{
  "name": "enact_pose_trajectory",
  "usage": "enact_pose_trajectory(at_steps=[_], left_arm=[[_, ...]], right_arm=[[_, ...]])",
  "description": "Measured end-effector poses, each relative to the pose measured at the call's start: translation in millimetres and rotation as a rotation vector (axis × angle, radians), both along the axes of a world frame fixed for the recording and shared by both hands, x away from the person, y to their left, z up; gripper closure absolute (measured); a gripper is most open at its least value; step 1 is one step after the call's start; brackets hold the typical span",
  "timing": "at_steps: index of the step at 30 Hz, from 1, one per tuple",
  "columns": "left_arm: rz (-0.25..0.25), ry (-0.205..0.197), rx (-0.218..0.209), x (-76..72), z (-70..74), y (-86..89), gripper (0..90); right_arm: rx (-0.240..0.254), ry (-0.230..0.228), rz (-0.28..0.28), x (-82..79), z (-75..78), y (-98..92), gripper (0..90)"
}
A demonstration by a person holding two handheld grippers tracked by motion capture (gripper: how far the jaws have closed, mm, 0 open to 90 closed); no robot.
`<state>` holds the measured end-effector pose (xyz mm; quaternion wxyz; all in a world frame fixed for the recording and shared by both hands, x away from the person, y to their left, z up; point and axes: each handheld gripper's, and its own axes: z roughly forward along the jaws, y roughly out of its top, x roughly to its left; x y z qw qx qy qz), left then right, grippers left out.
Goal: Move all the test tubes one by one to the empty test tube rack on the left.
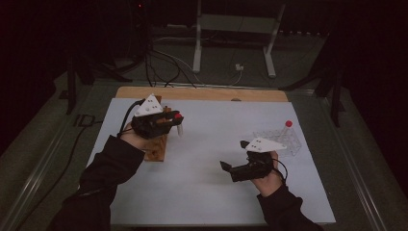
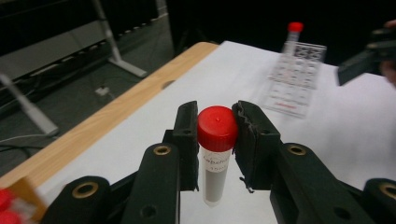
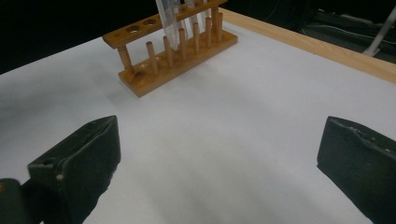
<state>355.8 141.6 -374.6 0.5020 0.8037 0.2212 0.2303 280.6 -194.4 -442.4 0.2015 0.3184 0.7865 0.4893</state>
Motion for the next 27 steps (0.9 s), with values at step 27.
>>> enact_pose_trajectory(at_steps=[27], left_arm=[[0.264, -0.045, 0.013, 24.6, -5.6, 67.0, 72.1]], right_arm=[[0.014, -0.001, 0.006, 0.2, -0.1, -2.1, 0.0]])
